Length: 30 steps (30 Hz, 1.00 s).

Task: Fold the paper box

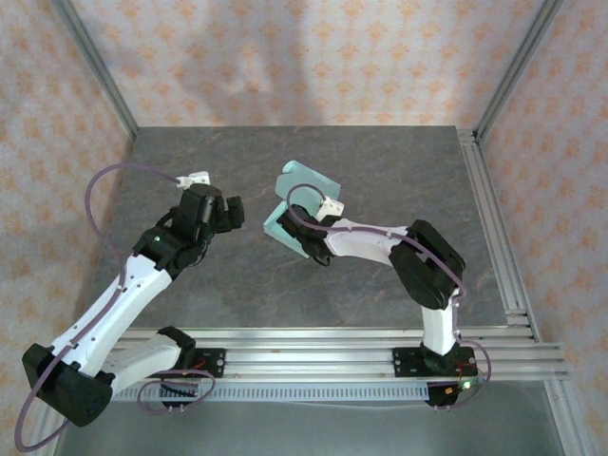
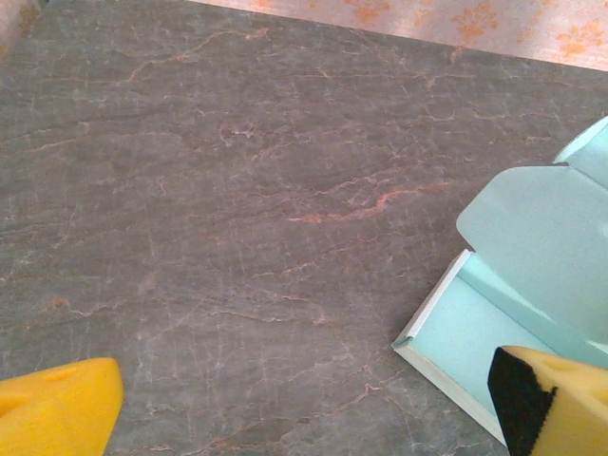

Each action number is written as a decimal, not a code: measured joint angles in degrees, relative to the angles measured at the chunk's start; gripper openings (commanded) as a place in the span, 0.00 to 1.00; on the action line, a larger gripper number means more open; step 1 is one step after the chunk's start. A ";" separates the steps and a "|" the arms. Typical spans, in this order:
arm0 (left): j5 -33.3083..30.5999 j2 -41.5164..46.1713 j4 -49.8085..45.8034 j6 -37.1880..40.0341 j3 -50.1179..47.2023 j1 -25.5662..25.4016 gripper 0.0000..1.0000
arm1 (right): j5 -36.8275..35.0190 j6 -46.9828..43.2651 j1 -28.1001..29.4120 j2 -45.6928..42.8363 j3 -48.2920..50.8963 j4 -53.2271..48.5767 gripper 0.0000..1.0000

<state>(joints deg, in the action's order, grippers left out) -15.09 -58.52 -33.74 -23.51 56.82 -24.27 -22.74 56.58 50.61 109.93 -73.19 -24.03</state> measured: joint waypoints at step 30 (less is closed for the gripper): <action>0.09 -1.79 0.09 0.00 -0.79 0.00 1.00 | 7.21 -7.39 -0.22 -1.42 0.00 -0.76 0.52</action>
<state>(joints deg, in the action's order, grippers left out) -15.00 -60.31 -33.65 -23.51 56.03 -24.27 -15.53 49.19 50.39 108.51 -73.19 -24.80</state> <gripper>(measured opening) 0.998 0.518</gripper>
